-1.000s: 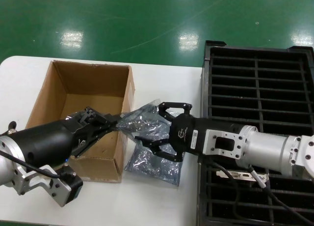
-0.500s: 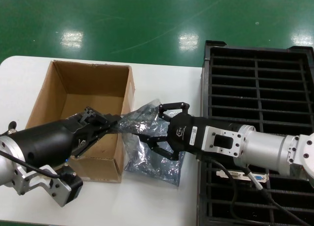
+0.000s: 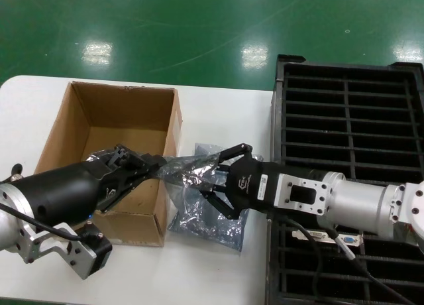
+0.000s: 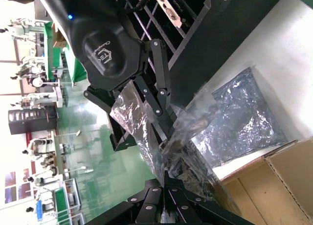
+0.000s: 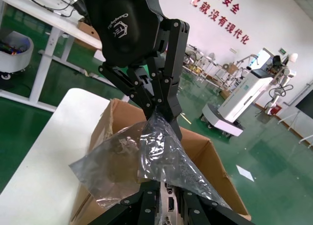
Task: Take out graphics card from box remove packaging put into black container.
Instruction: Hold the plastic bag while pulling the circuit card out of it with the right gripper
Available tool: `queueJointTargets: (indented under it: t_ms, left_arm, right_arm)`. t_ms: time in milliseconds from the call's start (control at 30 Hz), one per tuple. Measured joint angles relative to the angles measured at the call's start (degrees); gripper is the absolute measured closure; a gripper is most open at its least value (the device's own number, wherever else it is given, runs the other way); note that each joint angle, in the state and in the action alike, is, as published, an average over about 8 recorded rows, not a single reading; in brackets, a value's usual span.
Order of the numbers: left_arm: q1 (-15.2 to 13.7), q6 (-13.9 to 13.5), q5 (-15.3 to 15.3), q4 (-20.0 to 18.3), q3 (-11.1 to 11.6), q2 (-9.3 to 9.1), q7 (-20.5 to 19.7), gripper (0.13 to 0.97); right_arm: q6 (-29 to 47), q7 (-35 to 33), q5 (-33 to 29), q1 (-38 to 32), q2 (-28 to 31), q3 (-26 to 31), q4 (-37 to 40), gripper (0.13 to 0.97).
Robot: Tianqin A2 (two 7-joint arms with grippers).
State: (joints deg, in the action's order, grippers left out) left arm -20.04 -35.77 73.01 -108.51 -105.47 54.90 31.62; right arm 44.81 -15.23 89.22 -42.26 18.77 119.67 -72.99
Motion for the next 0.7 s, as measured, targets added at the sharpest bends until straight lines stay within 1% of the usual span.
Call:
queueJointTargets:
  t_ms: [100,433,700]
  left_arm:
    - [0.00,0.00,0.00,0.00,0.00,0.00,0.00,0.957]
    - [0.00,0.00,0.00,0.00,0.00,0.00,0.00,0.957]
    - [0.00,0.00,0.00,0.00,0.00,0.00,0.00,0.958]
  right_arm:
    - [0.39,-0.07,0.21,0.01,0.28,-0.06,-0.08,0.907]
    - [1.00,0.42,0.55,-0.45,0.57,-0.28,0.01,0.907]
    - [1.51,1.82,1.95,0.29,2.72,-1.87,-3.43,0.907]
